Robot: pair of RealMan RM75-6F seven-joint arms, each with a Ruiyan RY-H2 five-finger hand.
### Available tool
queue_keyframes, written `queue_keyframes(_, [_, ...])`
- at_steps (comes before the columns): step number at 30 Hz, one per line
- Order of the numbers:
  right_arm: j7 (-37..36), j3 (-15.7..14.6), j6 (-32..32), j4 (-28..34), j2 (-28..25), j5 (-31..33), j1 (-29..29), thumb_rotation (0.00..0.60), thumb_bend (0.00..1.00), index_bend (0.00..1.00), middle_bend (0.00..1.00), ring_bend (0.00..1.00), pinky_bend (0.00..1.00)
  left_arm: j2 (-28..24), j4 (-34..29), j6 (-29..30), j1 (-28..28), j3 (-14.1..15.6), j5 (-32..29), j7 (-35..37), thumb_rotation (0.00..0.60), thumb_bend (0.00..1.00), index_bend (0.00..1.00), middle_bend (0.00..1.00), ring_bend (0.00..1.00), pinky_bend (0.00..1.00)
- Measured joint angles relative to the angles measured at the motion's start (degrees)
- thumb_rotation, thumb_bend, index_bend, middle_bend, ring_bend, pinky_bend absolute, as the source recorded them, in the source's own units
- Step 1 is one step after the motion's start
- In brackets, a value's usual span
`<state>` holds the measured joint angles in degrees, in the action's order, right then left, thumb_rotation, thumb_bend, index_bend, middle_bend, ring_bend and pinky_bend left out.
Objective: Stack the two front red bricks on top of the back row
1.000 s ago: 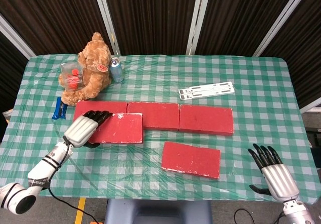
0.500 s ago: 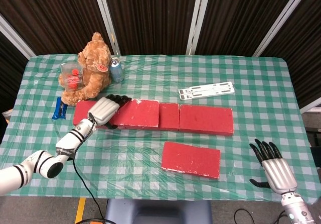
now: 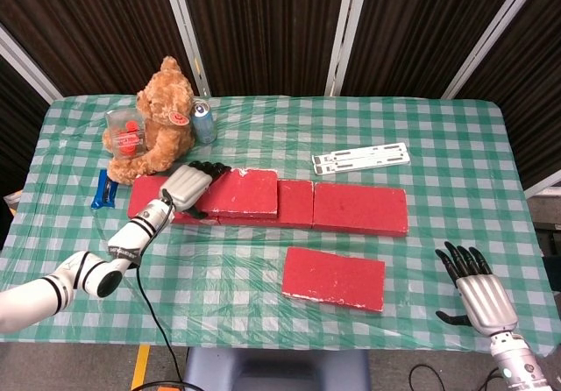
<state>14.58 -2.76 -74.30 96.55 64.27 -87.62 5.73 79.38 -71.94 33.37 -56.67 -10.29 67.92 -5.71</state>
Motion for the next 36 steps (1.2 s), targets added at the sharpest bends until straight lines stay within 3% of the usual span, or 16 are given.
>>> queue_keyframes(18, [0.3, -0.3, 0.1, 0.2, 0.0, 0.2, 0.3, 0.549, 0.09, 0.00, 0.00, 0.00, 0.00, -0.2, -0.9, 0.4, -0.2, 1.7, -4.2, -3.0, 0.600, 0.26, 0.00, 0.36, 0.25, 0.30])
queue_keyframes(24, [0.7, -0.5, 0.4, 0.3, 0.1, 0.4, 0.4, 0.549, 0.09, 0.00, 0.00, 0.00, 0.00, -0.4, -1.3, 0.0, -0.6, 2.0, -5.8, -3.7, 0.600, 0.26, 0.00, 0.15, 0.10, 0.26])
queue_keyframes(30, [0.7, -0.4, 0.3, 0.3, 0.1, 0.5, 0.4, 0.549, 0.09, 0.00, 0.00, 0.00, 0.00, -0.5, -1.3, 0.1, -0.6, 2.3, -6.3, -4.1, 0.600, 0.25, 0.00, 0.00, 0.02, 0.23])
queue_keyframes(36, [0.5, -0.5, 0.1, 0.5, -0.1, 0.5, 0.4, 0.549, 0.09, 0.00, 0.00, 0.00, 0.00, -0.9, -2.6, 0.9, -0.6, 2.5, -6.7, -4.8, 0.600, 0.25, 0.00, 0.00, 0.00, 0.21])
